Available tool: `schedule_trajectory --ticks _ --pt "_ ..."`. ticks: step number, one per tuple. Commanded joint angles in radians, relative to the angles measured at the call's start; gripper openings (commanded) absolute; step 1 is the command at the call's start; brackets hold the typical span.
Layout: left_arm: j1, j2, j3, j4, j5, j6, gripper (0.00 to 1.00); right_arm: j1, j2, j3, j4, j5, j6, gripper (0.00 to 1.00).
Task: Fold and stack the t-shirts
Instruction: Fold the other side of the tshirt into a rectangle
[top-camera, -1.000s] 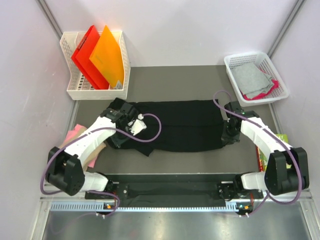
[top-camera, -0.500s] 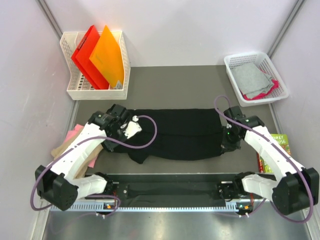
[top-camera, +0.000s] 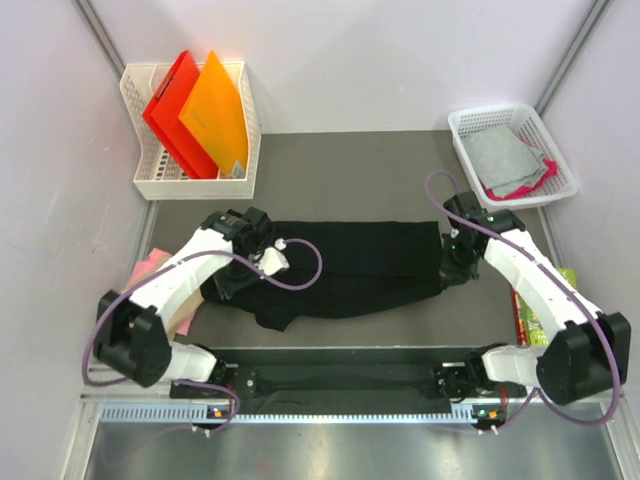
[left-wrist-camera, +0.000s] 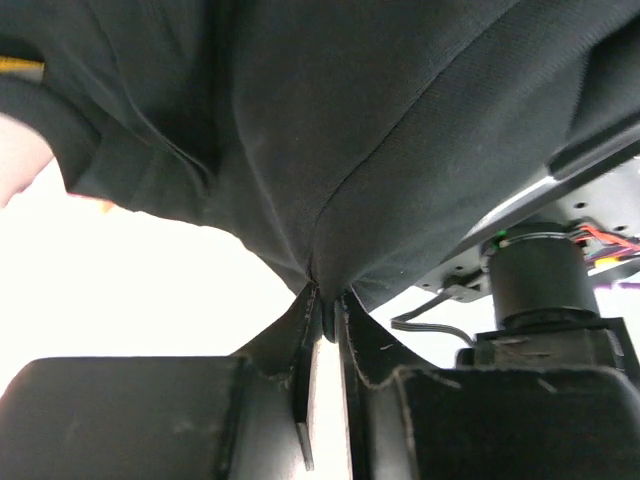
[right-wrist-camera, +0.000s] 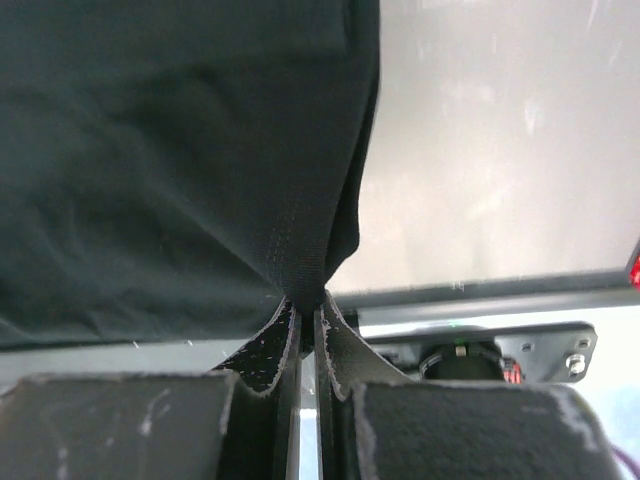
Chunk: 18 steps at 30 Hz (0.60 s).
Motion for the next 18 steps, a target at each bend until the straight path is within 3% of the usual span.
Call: schedule_trajectory --ticks 1,8,18 --pt "-0.001 0.091 0.054 0.068 -0.052 0.074 0.14 -0.018 0.09 0.12 0.058 0.049 -0.019 0.0" --pt "0.03 0.228 0.106 0.148 -0.118 0.16 0.12 -0.046 0.245 0.222 0.113 0.066 -0.045 0.0" --pt "0.14 0.45 0.35 0.136 -0.131 0.231 0.1 -0.103 0.33 0.219 0.173 0.076 -0.071 0.0"
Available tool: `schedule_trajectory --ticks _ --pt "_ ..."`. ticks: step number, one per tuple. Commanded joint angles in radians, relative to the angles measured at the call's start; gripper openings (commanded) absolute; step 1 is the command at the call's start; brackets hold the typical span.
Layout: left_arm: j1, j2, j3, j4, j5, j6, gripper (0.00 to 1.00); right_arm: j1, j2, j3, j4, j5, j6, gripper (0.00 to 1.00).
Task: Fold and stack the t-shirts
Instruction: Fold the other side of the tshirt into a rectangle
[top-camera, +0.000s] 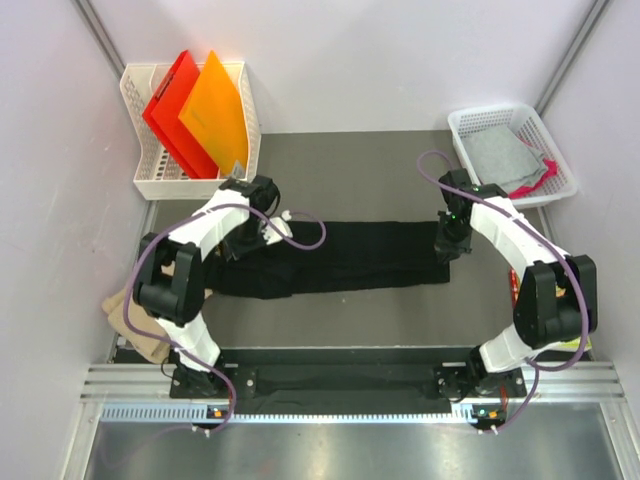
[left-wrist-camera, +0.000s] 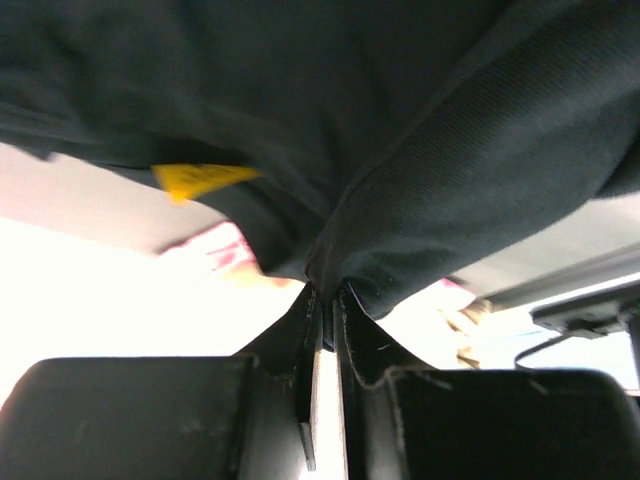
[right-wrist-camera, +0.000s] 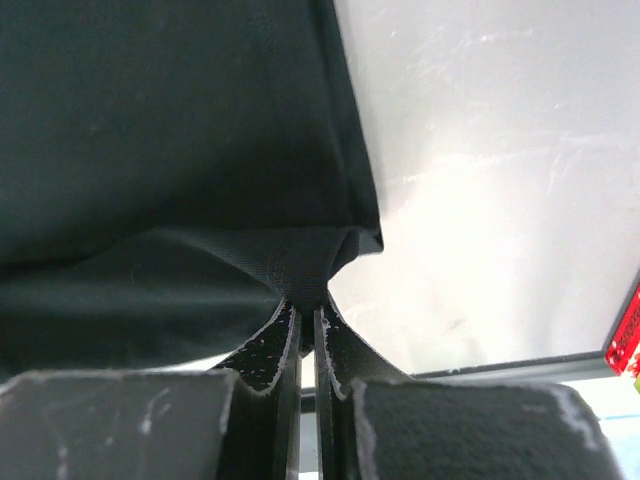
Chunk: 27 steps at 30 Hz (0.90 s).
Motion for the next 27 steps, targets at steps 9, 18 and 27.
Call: schedule_trajectory --ticks 9,18,27 --pt "0.044 0.146 0.173 0.018 -0.054 0.081 0.1 -0.062 0.059 0.05 0.075 0.031 -0.031 0.0" --pt "0.047 0.191 0.187 0.031 -0.069 0.087 0.1 -0.07 0.197 0.117 0.111 0.042 -0.032 0.0" --pt "0.072 0.248 0.212 0.045 -0.077 0.08 0.11 -0.085 0.358 0.283 0.096 0.106 -0.058 0.18"
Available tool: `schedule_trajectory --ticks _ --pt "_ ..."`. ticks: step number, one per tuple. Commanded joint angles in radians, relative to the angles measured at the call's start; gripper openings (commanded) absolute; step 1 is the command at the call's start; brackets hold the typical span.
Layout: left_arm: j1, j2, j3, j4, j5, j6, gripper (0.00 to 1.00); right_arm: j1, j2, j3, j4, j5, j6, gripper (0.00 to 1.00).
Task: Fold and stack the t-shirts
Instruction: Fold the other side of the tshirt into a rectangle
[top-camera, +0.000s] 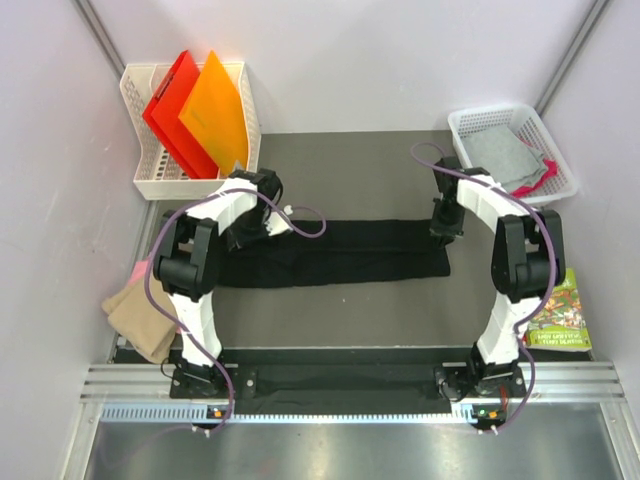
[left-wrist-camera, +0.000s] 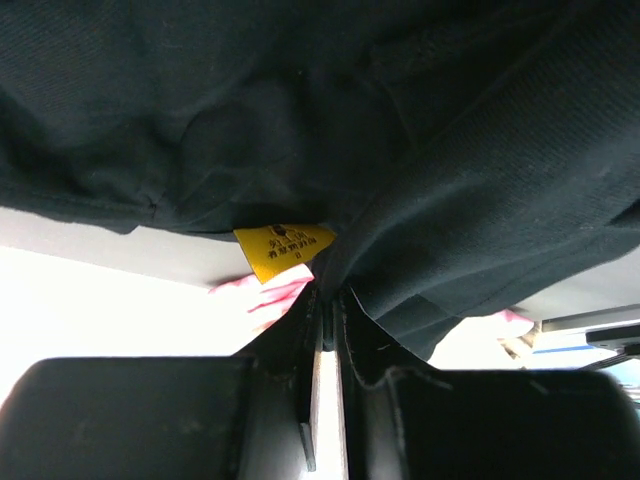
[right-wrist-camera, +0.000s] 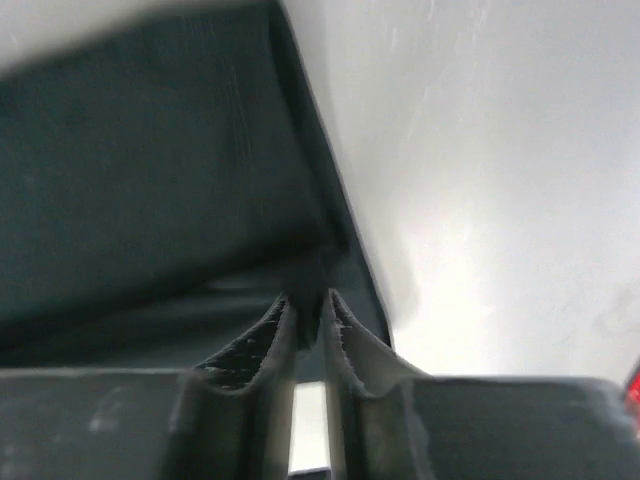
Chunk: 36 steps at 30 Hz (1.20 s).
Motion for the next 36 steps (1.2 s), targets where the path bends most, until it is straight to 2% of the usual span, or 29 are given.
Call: schedule_trajectory --ticks 1,2,6,7,9,12,16,18,19,20,21,23,26,27,30,36 --pt "0.019 0.014 0.036 0.029 -0.039 0.012 0.12 -0.026 0.046 0.113 0.004 0.089 -0.028 0.23" --pt "0.022 0.014 0.035 0.033 -0.047 0.013 0.12 -0.029 0.062 0.124 0.003 0.091 -0.028 0.28" --pt "0.026 0.01 0.035 0.036 -0.059 0.015 0.17 -0.043 0.093 0.201 -0.029 0.1 -0.037 0.58" --pt "0.026 0.007 0.035 0.039 -0.059 0.015 0.2 -0.045 0.095 0.212 -0.045 0.109 -0.04 0.6" --pt "0.028 -0.004 0.032 0.042 -0.062 0.016 0.28 -0.045 0.081 0.226 -0.054 0.109 -0.046 0.61" --pt "0.028 -0.013 0.027 0.049 -0.068 0.016 0.31 -0.045 0.026 0.207 -0.039 0.111 -0.055 0.61" --pt "0.029 -0.019 0.02 0.073 -0.081 0.015 0.45 -0.028 -0.066 0.174 -0.022 0.071 -0.06 0.61" --pt "0.032 -0.024 0.016 0.091 -0.088 0.015 0.49 -0.003 -0.103 0.125 -0.001 0.039 -0.054 0.61" --pt "0.034 -0.024 0.018 0.098 -0.099 0.012 0.55 0.009 -0.127 0.112 0.009 0.022 -0.051 0.61" --pt "0.037 -0.025 0.021 0.101 -0.104 0.009 0.69 0.023 -0.132 0.105 0.009 0.022 -0.049 0.61" --pt "0.038 -0.03 0.024 0.101 -0.105 0.009 0.77 0.047 -0.135 0.095 0.009 0.025 -0.045 0.61" --pt "0.043 -0.051 0.041 0.099 -0.115 0.007 0.85 0.069 -0.14 0.089 0.015 0.013 -0.046 0.61" --pt "0.043 -0.099 0.081 0.052 -0.08 -0.013 0.9 0.107 -0.138 0.078 0.03 -0.033 -0.052 0.6" --pt "0.042 -0.113 0.09 0.032 -0.069 -0.022 0.99 0.124 -0.132 0.074 0.036 -0.059 -0.051 0.59" --pt "0.031 -0.188 0.089 -0.017 -0.017 -0.048 0.99 0.153 -0.099 0.043 0.065 -0.085 -0.051 0.54" --pt "-0.027 -0.335 -0.042 -0.042 0.049 -0.094 0.99 0.155 0.039 0.064 0.101 -0.083 -0.051 0.43"
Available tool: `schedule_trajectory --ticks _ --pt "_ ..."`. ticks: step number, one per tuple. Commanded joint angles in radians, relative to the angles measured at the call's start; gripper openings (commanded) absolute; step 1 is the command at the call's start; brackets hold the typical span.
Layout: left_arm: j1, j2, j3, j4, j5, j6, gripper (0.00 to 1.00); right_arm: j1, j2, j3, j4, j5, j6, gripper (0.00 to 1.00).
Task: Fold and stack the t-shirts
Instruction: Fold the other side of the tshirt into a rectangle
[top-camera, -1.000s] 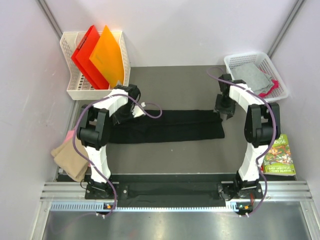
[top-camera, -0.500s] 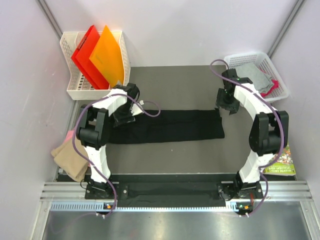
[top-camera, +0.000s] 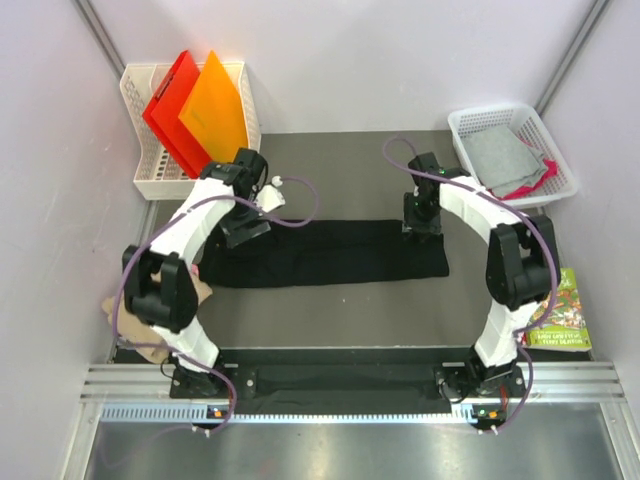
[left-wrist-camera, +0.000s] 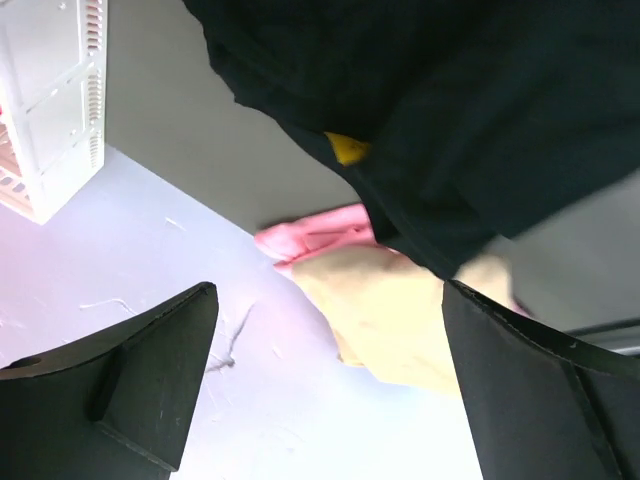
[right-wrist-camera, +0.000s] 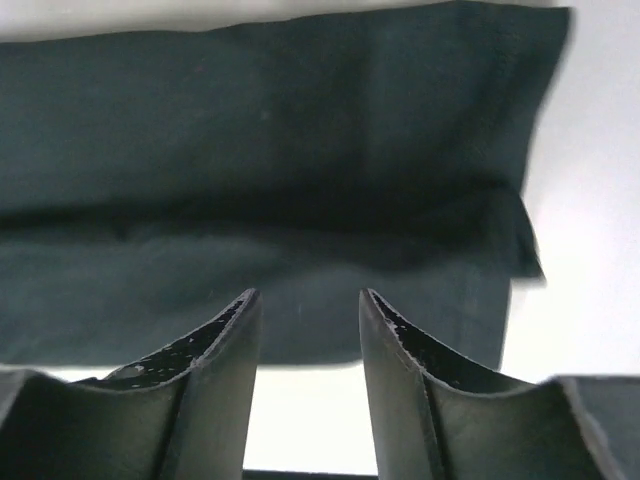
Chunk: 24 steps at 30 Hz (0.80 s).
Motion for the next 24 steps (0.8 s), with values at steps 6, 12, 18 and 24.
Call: schedule_trajectory --ticks 6,12,18,24 --pt "-0.097 -0.141 -0.15 -0.163 0.19 -0.096 0.99 -0.007 0.212 0.155 0.033 -0.005 -0.019 0.4" --pt "-0.128 -0.164 -0.281 -0.121 0.199 -0.101 0.99 -0.016 0.296 0.277 0.009 -0.002 -0.027 0.39" --pt "-0.125 -0.139 -0.39 0.027 0.104 -0.082 0.99 -0.017 0.265 0.262 0.001 -0.001 -0.025 0.39" --pt "-0.111 -0.041 -0.355 0.149 0.084 -0.091 0.99 -0.019 0.214 0.157 0.032 0.008 -0.028 0.39"
